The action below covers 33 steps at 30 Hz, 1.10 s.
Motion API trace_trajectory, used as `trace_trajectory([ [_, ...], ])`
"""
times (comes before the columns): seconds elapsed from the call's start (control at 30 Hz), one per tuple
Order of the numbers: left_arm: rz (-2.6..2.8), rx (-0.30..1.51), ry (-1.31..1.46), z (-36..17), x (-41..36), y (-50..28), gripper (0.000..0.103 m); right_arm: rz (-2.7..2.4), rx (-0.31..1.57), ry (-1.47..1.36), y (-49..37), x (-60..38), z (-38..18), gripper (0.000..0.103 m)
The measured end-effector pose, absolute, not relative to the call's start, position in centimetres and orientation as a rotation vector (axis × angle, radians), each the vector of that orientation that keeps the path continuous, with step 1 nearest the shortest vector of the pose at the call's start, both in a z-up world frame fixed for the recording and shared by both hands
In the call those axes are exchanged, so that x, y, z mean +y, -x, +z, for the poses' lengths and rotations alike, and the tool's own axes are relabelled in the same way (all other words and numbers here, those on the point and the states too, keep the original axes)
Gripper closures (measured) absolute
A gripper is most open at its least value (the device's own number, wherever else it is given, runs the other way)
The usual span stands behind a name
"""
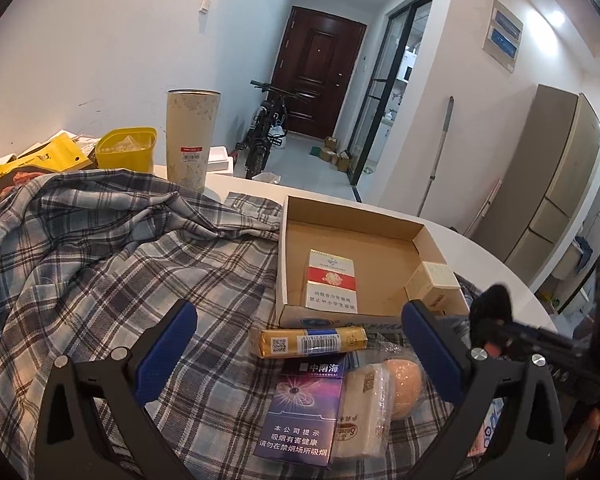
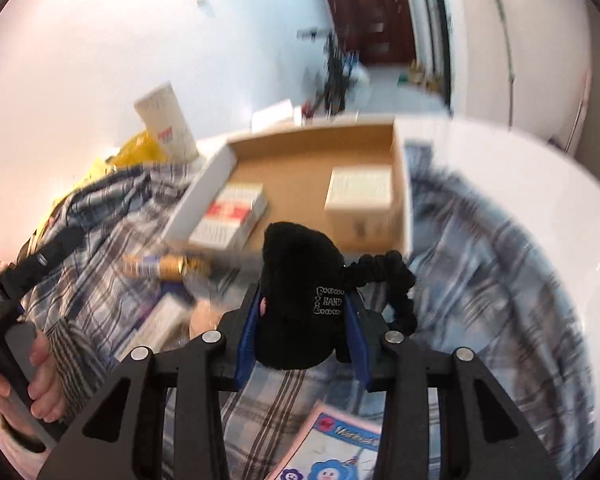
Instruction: Organize objects
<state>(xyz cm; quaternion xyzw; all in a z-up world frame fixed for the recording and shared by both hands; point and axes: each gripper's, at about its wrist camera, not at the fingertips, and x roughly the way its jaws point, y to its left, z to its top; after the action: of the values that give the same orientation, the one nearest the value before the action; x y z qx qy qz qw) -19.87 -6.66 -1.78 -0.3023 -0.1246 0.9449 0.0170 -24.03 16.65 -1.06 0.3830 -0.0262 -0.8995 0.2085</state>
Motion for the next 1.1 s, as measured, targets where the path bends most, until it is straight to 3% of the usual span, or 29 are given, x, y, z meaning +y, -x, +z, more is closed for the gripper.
trace_trajectory([
  [0.3, 2.856, -0.270, 1.004, -2.2, -4.8, 20.4, 0.000, -2.543, -0.096, -0.936, 23.4, 17.3, 1.0, 0.063],
  [0.43, 2.834, -0.307, 1.103, -3.2, -5.5, 21.3, 0.000, -2.573, -0.068, -0.915, 23.2, 16.8, 1.3, 0.063],
  [0.57, 2.767, -0.279, 1.207, -4.0, -5.3, 22.1, 0.017, -2.614, -0.017, -0.902, 22.9, 16.7, 1.3, 0.062],
  [0.63, 2.741, -0.266, 1.251, -4.4, -5.1, 22.3, 0.018, -2.605, -0.022, -0.903, 23.0, 16.7, 1.3, 0.062],
  [0.73, 2.682, -0.293, 1.333, -5.4, -5.1, 22.8, 0.025, -2.614, -0.017, -0.899, 23.0, 16.8, 1.3, 0.062],
  [1.1, 2.489, -0.507, 1.592, -9.4, -6.5, 24.5, 0.026, -2.641, -0.016, -0.883, 22.8, 17.1, 1.5, 0.062],
])
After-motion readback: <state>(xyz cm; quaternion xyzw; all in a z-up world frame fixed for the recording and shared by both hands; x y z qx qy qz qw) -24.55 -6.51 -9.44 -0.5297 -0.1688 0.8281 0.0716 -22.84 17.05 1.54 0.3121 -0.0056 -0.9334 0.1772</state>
